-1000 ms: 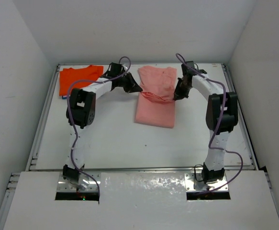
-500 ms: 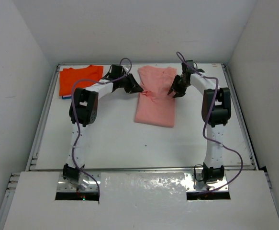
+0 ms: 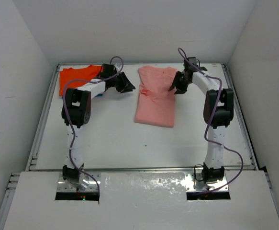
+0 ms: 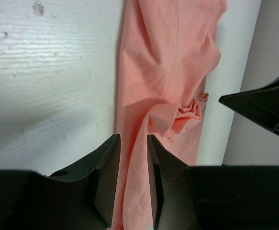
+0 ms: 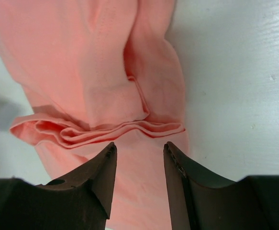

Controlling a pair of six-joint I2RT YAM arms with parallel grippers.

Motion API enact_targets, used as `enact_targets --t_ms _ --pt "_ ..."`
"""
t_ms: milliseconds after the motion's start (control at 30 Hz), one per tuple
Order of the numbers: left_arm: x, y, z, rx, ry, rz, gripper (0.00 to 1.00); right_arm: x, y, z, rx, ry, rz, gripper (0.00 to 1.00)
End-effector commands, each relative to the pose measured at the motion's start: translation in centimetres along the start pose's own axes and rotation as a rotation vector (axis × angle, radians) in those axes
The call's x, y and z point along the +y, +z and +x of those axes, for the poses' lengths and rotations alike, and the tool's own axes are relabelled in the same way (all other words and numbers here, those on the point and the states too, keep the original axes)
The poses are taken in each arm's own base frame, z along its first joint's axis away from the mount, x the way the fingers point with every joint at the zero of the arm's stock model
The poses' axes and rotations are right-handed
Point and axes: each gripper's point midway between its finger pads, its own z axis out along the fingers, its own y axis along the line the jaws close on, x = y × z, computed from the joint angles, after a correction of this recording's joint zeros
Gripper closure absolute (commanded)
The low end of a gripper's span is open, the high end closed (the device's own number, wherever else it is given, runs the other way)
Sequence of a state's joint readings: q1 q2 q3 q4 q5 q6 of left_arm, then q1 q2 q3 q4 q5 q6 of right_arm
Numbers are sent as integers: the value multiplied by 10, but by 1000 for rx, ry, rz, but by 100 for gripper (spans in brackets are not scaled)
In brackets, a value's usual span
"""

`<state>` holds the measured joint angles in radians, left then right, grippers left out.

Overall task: Fold and stack the t-shirts
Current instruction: Fold the folded rectangular tshirt in 1/3 of the way

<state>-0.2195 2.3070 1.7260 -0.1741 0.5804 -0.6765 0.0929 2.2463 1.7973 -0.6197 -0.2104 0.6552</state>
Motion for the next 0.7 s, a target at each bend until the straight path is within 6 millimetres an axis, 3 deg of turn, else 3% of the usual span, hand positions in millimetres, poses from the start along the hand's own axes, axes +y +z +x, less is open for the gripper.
enact_targets --t_ms 0,100,133,167,233,267,367,500,667 --pt "-46 -23 1 -20 127 79 73 26 -31 -24 -88 -68 -94 57" --pt "-44 -27 42 55 155 76 72 47 -28 -10 -38 -109 -249 57" --pt "-52 -30 42 49 175 90 72 56 -29 -12 -45 -126 -291 57" --pt "-42 -29 58 77 161 68 72 62 -26 -7 -32 -138 -325 58" --pt "-44 -33 71 79 168 69 72 80 -24 -6 -35 -165 -392 58" --pt "-28 -33 86 103 147 40 72 87 -23 -3 -24 -166 -427 58" --pt "-17 -35 105 120 135 12 72 101 -21 -4 -47 -134 -482 58" --pt "-15 -30 117 134 154 0 72 121 -18 -3 -48 -120 -546 58" --pt "-13 -22 131 169 155 -11 74 135 -10 13 -17 -115 -574 58"
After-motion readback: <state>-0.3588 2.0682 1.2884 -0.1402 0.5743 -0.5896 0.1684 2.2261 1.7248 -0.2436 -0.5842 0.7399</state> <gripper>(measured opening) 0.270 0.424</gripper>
